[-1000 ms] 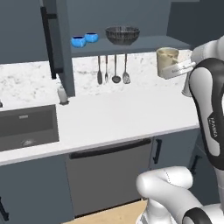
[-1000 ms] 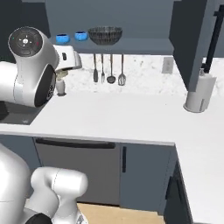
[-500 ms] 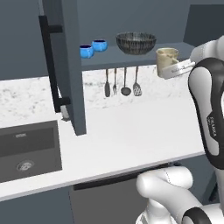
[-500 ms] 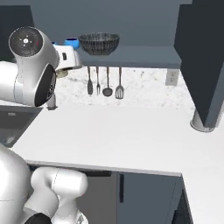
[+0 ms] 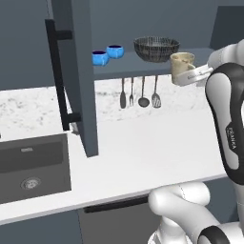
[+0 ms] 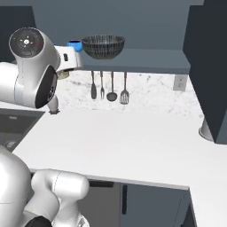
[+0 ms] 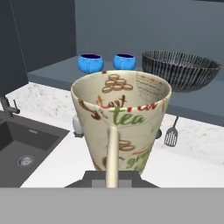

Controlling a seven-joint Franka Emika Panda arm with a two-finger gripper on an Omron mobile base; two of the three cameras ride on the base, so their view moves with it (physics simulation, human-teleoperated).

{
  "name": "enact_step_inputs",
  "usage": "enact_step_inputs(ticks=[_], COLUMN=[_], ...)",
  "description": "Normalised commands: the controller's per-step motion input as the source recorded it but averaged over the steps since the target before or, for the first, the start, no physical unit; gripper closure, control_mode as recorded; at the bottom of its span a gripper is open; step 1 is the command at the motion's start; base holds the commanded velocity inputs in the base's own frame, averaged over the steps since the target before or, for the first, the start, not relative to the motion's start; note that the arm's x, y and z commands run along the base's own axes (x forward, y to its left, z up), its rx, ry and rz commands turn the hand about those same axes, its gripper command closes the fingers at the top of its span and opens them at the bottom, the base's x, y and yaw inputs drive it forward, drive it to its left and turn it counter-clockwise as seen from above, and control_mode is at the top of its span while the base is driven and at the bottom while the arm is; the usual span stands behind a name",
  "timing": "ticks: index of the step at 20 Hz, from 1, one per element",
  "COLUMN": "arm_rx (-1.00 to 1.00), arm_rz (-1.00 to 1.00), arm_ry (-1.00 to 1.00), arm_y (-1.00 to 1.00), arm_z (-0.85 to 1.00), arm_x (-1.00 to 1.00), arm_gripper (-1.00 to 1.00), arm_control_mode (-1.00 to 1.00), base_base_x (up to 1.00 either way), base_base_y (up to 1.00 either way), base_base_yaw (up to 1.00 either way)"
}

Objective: Gather all objects into one cabinet and sort the glasses and bowls to opposite sides.

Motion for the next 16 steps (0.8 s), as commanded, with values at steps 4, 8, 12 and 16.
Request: enact_step_inputs(ticks=[4, 8, 12, 16], arm_rx=[0.0, 0.0, 0.0, 0.0], arm_rz=[0.0, 0.0, 0.0, 0.0], arm_ry=[0.0, 0.0, 0.0, 0.0], arm_y=[0.0, 0.0, 0.0, 0.0], arm_z=[0.0, 0.0, 0.0, 0.0], arm_x=[0.0, 0.0, 0.0, 0.0], arm_gripper=[1.0, 1.0, 1.0, 1.0], arm_control_mode=[1.0, 1.0, 1.0, 1.0], base_base_x=[0.08, 0.6, 0.66, 0.18], base_base_y=[0.04, 0.13, 0.02, 0.0], base_base_yaw=[0.19, 0.09, 0.0, 0.0])
